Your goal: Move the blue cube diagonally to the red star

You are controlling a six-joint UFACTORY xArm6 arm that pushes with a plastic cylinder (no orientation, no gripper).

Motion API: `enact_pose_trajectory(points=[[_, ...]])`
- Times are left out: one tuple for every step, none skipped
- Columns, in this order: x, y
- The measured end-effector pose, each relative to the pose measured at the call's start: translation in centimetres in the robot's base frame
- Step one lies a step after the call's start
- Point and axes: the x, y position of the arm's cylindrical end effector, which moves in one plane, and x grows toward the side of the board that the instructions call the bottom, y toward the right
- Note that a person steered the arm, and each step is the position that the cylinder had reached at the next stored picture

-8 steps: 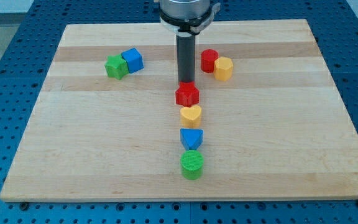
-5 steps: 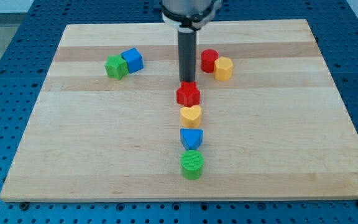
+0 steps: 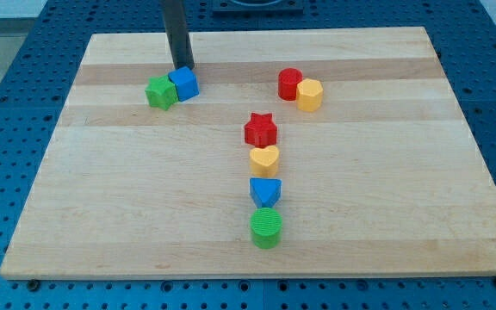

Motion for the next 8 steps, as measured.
enact_pose_trajectory(points=[[0.5,0.0],[1.7,0.0],[3.5,0.3],[5.0,0.8],[5.6,1.5],[5.8,2.6],[5.9,3.8],[6.0,4.3]])
